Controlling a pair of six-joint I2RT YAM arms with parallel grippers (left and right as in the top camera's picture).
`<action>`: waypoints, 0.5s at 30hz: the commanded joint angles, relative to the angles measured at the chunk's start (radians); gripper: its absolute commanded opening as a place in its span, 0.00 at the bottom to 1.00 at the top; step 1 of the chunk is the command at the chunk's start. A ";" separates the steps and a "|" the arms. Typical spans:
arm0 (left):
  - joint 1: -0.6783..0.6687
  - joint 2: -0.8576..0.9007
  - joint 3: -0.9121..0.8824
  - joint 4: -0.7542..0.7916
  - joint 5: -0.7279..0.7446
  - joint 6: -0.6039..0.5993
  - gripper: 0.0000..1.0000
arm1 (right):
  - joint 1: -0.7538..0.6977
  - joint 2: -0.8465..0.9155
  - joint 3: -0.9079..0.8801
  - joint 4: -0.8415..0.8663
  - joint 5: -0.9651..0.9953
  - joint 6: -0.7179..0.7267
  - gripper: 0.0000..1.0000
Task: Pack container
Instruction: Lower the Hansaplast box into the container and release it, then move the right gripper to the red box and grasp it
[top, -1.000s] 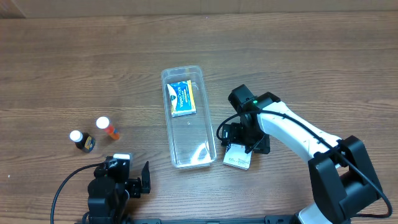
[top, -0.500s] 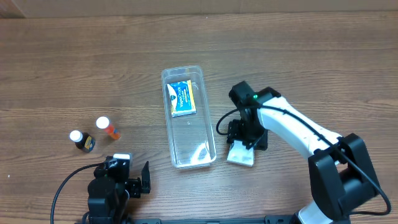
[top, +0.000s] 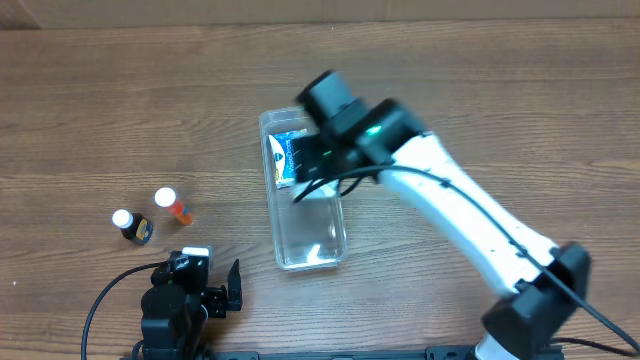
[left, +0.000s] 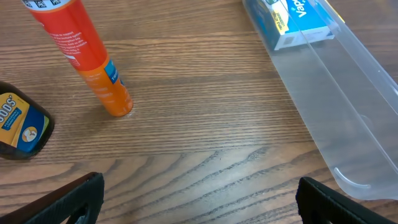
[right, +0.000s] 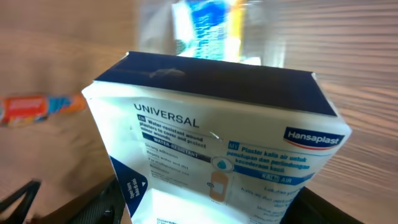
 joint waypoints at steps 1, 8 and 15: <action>0.004 -0.007 -0.003 0.003 0.000 -0.006 1.00 | 0.046 0.098 -0.035 0.053 -0.002 -0.003 0.77; 0.004 -0.007 -0.003 0.003 0.000 -0.006 1.00 | 0.075 0.259 -0.054 0.065 -0.053 -0.021 0.77; 0.004 -0.007 -0.003 0.003 0.000 -0.006 1.00 | 0.119 0.207 -0.040 0.029 -0.025 -0.048 1.00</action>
